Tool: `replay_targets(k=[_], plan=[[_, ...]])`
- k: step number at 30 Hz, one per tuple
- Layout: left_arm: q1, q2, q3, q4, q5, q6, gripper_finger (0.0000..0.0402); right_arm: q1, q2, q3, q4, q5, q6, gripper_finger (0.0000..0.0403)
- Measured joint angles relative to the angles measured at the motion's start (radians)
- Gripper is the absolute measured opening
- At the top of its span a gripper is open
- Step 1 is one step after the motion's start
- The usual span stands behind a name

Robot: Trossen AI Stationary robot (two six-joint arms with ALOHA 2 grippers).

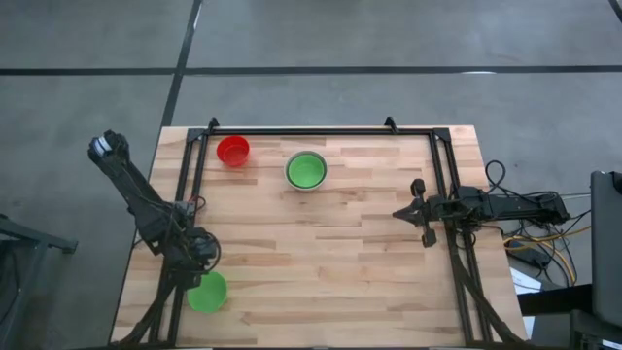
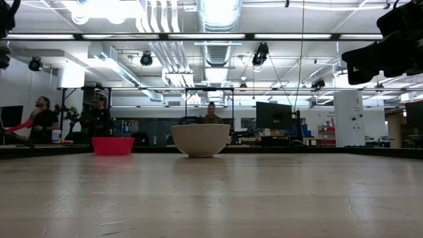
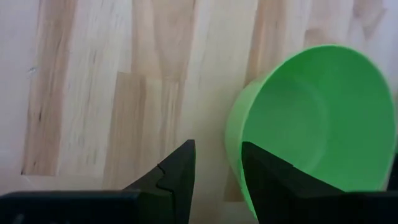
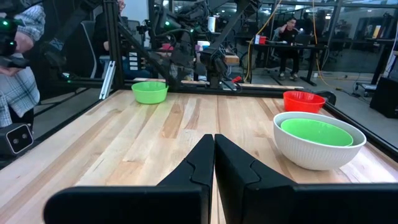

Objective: Nest bowls inside each other
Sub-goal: Stack the bottom green bowl on the top green bowl

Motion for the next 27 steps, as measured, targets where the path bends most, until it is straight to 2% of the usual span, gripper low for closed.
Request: replay_targets(k=[11,16,20,27], plan=[[0.0,0.0,-0.066,0.075,0.017,-0.043,0.0135,0.0,0.0,0.0,0.0,0.0,0.0,0.0009],[0.0,0.0,-0.082,0.098,0.025,-0.053,0.0123,0.0,0.0,0.0,0.0,0.0,0.0,0.0009],[0.0,0.0,-0.082,0.101,0.034,-0.053,0.0094,0.0,0.0,0.0,0.0,0.0,0.0,0.0009],[0.0,0.0,-0.083,0.104,0.035,-0.057,0.0012,0.0,0.0,0.0,0.0,0.0,0.0,0.0009]])
